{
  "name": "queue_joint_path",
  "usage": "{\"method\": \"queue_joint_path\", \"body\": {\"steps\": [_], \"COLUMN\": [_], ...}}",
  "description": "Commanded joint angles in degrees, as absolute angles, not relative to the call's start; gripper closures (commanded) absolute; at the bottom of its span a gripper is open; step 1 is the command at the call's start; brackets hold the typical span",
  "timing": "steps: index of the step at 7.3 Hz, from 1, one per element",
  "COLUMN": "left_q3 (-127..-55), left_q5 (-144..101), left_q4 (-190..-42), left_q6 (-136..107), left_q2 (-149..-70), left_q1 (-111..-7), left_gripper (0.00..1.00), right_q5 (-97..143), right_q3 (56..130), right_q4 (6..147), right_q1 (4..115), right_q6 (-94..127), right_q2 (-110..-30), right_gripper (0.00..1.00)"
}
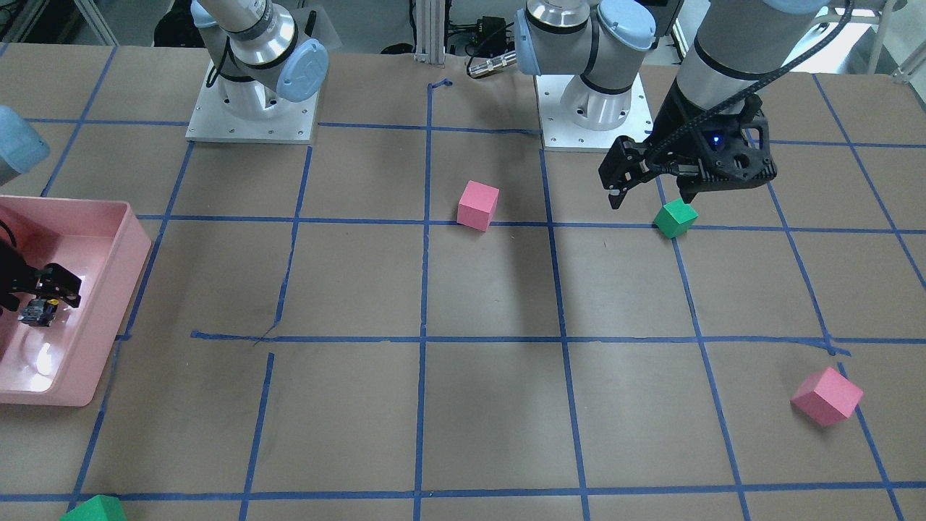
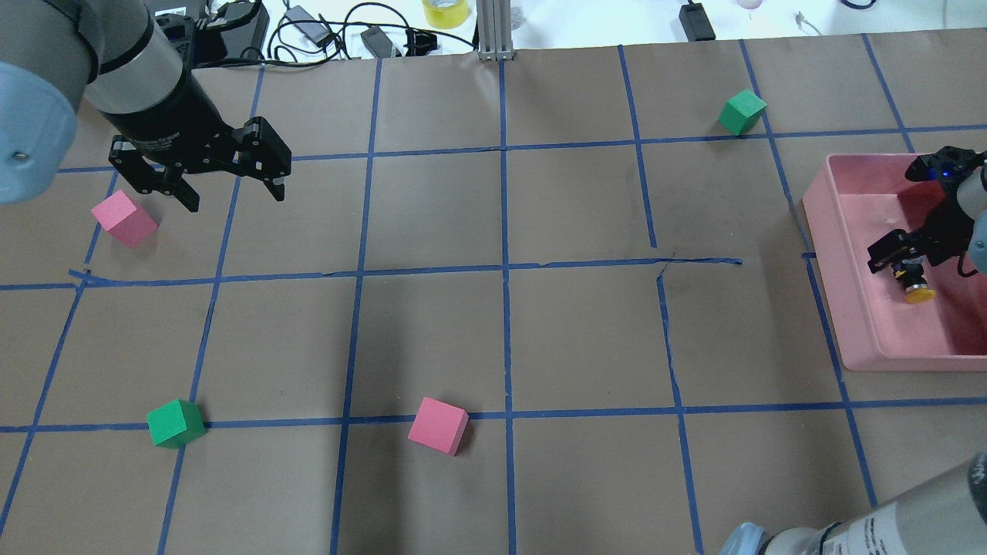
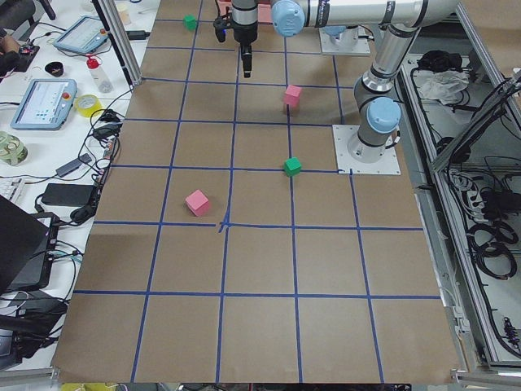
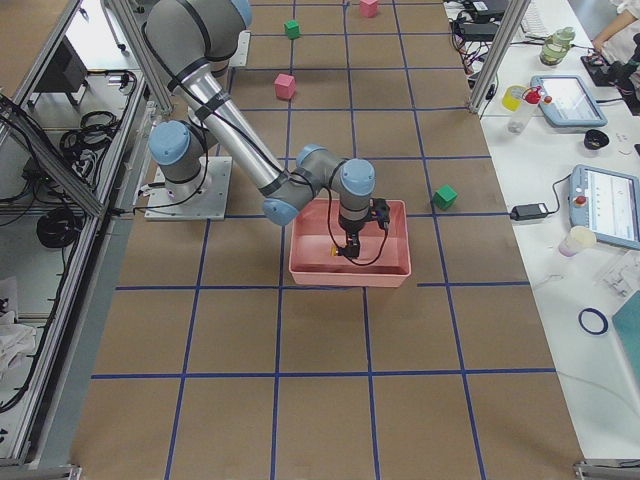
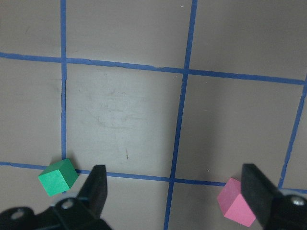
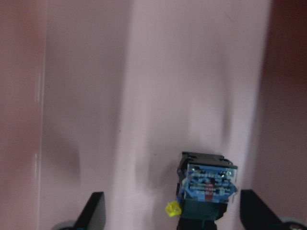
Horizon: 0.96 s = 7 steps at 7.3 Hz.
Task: Align button upright
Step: 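Lower the right gripper into the bin onto the button switch body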
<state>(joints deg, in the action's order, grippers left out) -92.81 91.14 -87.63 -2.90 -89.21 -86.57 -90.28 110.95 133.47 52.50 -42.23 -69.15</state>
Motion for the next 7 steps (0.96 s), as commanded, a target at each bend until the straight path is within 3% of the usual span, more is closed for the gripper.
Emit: {"method": "queue_joint_path", "body": {"steps": [1,7], "left_q3": [-92.8,-92.8], "left_q5": [91.1,92.5], "left_q4": [-87.6,-87.5], "left_q6": [-2.9,-2.9], "left_q2": [-89.2,-89.2], "left_q1": [-86.6,-86.6], "left_gripper": [0.0,0.0], "right_q5": [-90.4,-92.0], "right_q3": [111.0,110.7], "right_q4": [133.6,134.5], "right_q1": [52.5,52.5], "right_q6": [-42.4,-44.5], "right_q2": [-69.0,-68.4], "right_gripper": [0.0,0.0]}}
